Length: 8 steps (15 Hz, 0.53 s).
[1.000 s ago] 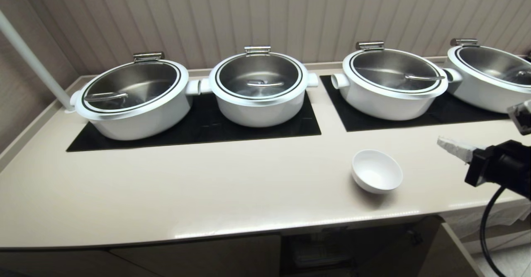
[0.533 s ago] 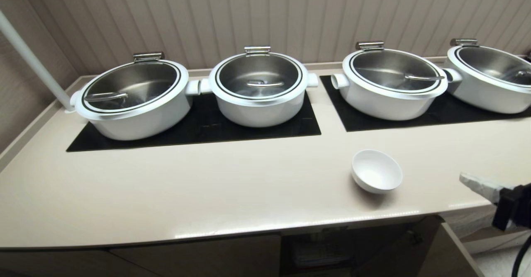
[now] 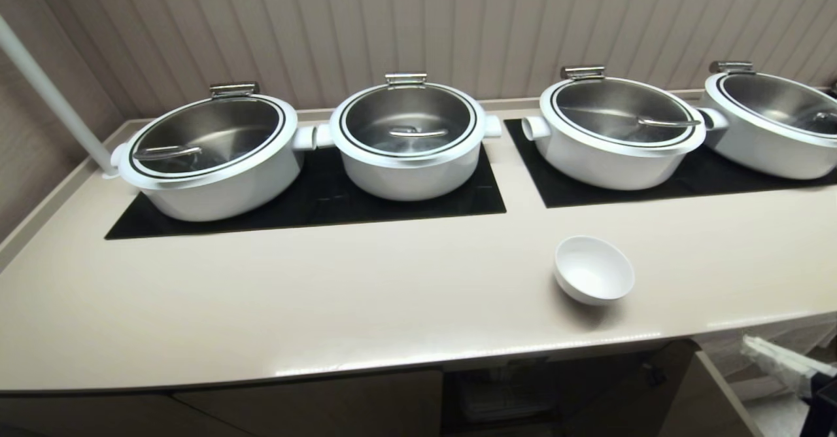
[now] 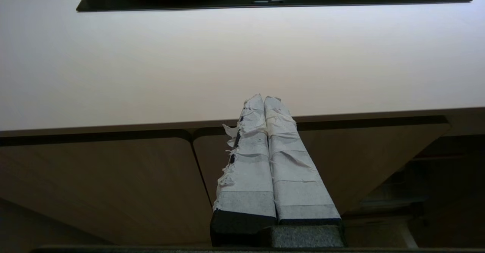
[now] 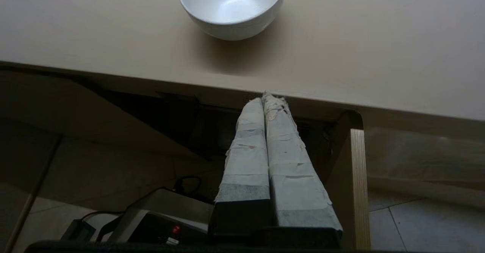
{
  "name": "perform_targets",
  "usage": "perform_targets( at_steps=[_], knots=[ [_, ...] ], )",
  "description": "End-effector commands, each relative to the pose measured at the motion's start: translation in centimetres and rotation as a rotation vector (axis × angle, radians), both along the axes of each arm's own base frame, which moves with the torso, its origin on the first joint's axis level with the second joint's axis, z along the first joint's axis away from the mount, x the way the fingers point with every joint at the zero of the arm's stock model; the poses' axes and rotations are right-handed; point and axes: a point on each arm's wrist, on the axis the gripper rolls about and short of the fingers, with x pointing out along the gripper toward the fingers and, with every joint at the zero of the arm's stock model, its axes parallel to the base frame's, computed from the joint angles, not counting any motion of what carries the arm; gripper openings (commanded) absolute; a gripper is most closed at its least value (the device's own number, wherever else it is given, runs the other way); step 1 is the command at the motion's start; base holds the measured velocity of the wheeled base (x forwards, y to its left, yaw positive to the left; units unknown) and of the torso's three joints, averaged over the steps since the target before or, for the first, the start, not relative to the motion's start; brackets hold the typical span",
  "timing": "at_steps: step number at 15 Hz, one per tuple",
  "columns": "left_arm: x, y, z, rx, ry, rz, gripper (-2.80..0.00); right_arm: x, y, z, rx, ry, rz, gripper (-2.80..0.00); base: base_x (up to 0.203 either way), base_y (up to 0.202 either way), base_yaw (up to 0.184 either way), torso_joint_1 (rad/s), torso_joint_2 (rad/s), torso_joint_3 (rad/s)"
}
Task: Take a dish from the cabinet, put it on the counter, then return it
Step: Pick up the bowl from the table
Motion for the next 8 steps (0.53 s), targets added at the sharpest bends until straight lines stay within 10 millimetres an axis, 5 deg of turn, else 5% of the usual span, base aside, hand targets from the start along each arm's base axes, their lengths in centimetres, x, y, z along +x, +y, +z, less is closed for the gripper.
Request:
perform_targets(
  at_steps=[1, 8],
  knots=[
    [0.0, 0.0, 0.0, -0.001, -0.001, 0.001, -2.80, -1.4, 0.2, -1.1, 0.001, 0.022, 0.003, -2.80, 0.000, 0.000, 0.000, 0.000, 0.00, 0.000],
    [0.0, 0.0, 0.0, -0.001, -0.002, 0.001, -2.80, -5.0, 0.7, -1.8, -0.001, 0.023, 0.003, -2.80, 0.000, 0.000, 0.000, 0.000, 0.00, 0.000]
  ],
)
